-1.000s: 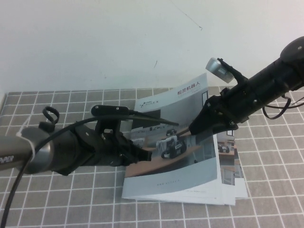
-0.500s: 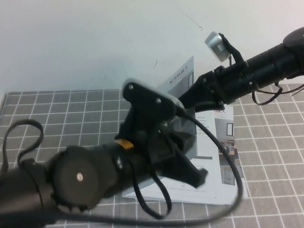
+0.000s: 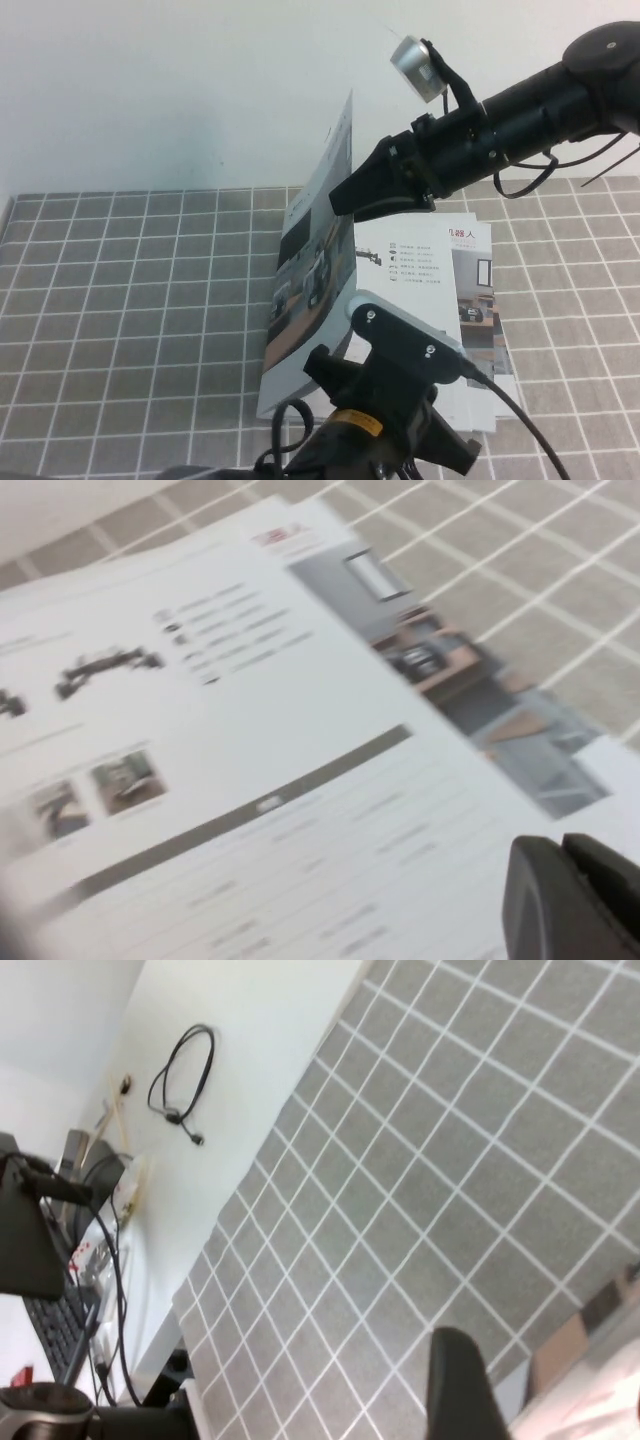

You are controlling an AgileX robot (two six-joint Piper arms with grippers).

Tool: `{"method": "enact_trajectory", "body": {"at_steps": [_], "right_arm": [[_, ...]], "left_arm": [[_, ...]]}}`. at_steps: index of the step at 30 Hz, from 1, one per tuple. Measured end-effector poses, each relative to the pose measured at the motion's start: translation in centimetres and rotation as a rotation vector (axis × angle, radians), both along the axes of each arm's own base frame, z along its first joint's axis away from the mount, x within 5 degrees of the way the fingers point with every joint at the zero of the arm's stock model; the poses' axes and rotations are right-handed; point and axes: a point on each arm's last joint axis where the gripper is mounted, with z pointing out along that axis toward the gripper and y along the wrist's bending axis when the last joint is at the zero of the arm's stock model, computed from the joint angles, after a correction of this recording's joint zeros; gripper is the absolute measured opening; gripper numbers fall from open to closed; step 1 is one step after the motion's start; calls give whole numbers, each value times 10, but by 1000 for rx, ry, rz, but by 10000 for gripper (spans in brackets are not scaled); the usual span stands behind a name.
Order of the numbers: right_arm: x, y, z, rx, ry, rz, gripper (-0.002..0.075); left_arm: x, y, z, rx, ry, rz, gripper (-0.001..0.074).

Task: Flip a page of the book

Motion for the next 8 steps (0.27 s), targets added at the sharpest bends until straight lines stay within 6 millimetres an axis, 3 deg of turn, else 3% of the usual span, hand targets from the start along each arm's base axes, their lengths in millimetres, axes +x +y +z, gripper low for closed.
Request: {"method": "enact_trajectory", "body": {"at_steps": [4, 8], "right_arm": [[-3, 5, 0, -4, -1, 15, 367], [-3, 5, 0, -4, -1, 18, 367]], "left_arm": [[10, 4, -25, 61, -30, 138, -2], [21, 16, -33, 76, -17, 261, -2]]}}
